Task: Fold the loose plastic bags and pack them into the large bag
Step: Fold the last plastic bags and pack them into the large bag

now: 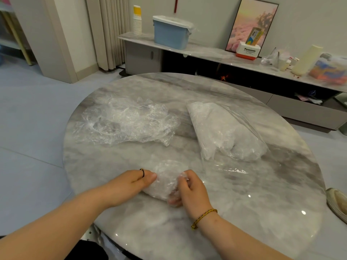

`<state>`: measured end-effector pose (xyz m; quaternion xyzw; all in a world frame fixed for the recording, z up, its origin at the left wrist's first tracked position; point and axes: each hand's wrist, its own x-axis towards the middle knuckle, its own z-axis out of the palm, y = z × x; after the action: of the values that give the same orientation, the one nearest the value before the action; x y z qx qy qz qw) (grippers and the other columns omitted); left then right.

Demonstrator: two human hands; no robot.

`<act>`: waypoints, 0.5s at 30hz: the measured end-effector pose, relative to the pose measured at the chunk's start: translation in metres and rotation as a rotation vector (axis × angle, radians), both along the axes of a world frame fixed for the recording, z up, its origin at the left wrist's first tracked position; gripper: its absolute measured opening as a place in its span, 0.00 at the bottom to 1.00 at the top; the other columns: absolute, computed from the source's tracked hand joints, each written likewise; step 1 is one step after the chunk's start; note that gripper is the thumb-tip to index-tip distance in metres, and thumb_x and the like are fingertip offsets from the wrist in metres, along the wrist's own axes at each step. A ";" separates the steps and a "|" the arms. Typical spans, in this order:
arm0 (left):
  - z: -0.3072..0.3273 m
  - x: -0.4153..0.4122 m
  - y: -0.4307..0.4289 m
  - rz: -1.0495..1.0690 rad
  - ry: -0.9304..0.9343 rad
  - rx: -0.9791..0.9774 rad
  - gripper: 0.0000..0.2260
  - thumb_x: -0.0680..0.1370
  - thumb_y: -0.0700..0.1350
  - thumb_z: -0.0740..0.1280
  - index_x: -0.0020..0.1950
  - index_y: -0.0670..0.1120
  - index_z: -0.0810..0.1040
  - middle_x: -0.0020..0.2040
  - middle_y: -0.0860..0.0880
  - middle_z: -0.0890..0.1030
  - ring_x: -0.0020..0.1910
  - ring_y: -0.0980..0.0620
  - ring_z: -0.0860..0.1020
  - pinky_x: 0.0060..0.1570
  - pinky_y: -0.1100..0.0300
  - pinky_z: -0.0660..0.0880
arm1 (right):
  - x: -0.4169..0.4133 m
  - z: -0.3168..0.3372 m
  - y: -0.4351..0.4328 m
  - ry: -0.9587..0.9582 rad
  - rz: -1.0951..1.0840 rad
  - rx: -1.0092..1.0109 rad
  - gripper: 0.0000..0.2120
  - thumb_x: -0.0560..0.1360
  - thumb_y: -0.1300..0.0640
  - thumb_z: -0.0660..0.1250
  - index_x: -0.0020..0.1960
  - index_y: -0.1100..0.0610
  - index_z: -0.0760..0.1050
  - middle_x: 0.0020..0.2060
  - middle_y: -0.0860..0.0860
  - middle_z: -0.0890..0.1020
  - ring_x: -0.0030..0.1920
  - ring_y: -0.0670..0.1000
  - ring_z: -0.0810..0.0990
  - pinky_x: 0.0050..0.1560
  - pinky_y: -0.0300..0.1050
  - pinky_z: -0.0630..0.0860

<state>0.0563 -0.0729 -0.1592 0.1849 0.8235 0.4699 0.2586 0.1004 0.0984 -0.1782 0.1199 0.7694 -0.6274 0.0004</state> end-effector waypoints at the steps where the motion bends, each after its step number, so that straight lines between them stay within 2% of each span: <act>1: 0.000 0.001 0.001 -0.013 0.024 -0.052 0.35 0.66 0.71 0.60 0.53 0.41 0.76 0.47 0.46 0.79 0.41 0.63 0.67 0.51 0.66 0.70 | -0.001 0.001 0.001 -0.043 -0.022 -0.030 0.12 0.79 0.60 0.55 0.37 0.55 0.65 0.20 0.49 0.75 0.22 0.52 0.76 0.28 0.45 0.72; 2: 0.001 0.003 0.002 -0.017 0.054 -0.123 0.40 0.59 0.74 0.61 0.55 0.42 0.75 0.43 0.47 0.78 0.56 0.50 0.71 0.47 0.66 0.71 | -0.002 0.002 0.003 -0.068 -0.035 -0.017 0.12 0.79 0.60 0.54 0.38 0.55 0.65 0.19 0.50 0.75 0.21 0.50 0.75 0.26 0.43 0.71; 3: 0.002 0.006 0.004 -0.015 0.089 -0.195 0.43 0.53 0.75 0.63 0.58 0.47 0.74 0.38 0.51 0.74 0.39 0.59 0.75 0.41 0.72 0.70 | -0.003 0.002 0.004 -0.075 -0.048 0.023 0.12 0.79 0.59 0.54 0.38 0.55 0.66 0.21 0.51 0.75 0.22 0.51 0.74 0.26 0.44 0.72; 4: 0.001 0.008 0.007 -0.004 0.116 -0.247 0.44 0.52 0.74 0.65 0.61 0.51 0.72 0.35 0.54 0.71 0.36 0.61 0.72 0.38 0.74 0.68 | -0.004 0.002 0.005 -0.083 -0.055 0.071 0.11 0.79 0.58 0.55 0.38 0.55 0.66 0.24 0.54 0.76 0.24 0.52 0.74 0.28 0.46 0.73; 6: -0.002 0.010 0.013 0.053 0.137 -0.266 0.34 0.65 0.62 0.71 0.66 0.51 0.68 0.30 0.55 0.68 0.33 0.60 0.70 0.37 0.73 0.66 | -0.006 -0.001 0.007 -0.123 -0.064 0.139 0.11 0.79 0.57 0.55 0.38 0.52 0.68 0.28 0.55 0.77 0.24 0.50 0.74 0.24 0.40 0.71; 8: -0.006 0.011 0.016 0.109 0.141 -0.241 0.26 0.73 0.49 0.69 0.69 0.48 0.66 0.29 0.54 0.68 0.30 0.60 0.70 0.38 0.69 0.67 | -0.009 -0.001 0.010 -0.160 -0.048 0.200 0.08 0.79 0.55 0.56 0.42 0.50 0.69 0.29 0.51 0.76 0.24 0.47 0.73 0.19 0.33 0.65; 10: -0.009 0.012 0.018 0.133 0.149 -0.227 0.24 0.75 0.47 0.67 0.70 0.49 0.65 0.32 0.53 0.68 0.30 0.60 0.69 0.36 0.70 0.66 | -0.012 -0.001 0.011 -0.173 -0.040 0.210 0.04 0.79 0.53 0.57 0.50 0.50 0.70 0.32 0.51 0.76 0.27 0.48 0.74 0.19 0.31 0.63; 13: -0.008 0.009 0.021 0.194 0.107 -0.177 0.24 0.77 0.46 0.65 0.71 0.49 0.62 0.40 0.50 0.73 0.35 0.60 0.68 0.33 0.75 0.66 | -0.011 0.004 0.011 -0.127 -0.043 0.143 0.09 0.78 0.52 0.58 0.58 0.50 0.66 0.28 0.50 0.75 0.25 0.45 0.75 0.22 0.31 0.65; 15: -0.009 0.007 0.021 0.237 0.082 -0.138 0.24 0.77 0.44 0.65 0.71 0.48 0.62 0.40 0.48 0.75 0.34 0.58 0.70 0.32 0.75 0.67 | -0.010 0.008 0.010 -0.055 -0.030 0.101 0.11 0.78 0.55 0.60 0.60 0.51 0.65 0.27 0.49 0.74 0.24 0.41 0.74 0.27 0.29 0.68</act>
<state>0.0629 -0.0523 -0.1677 0.0873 0.8799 0.4313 0.1794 0.0906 0.1080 -0.1705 0.1487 0.7978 -0.5843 0.0059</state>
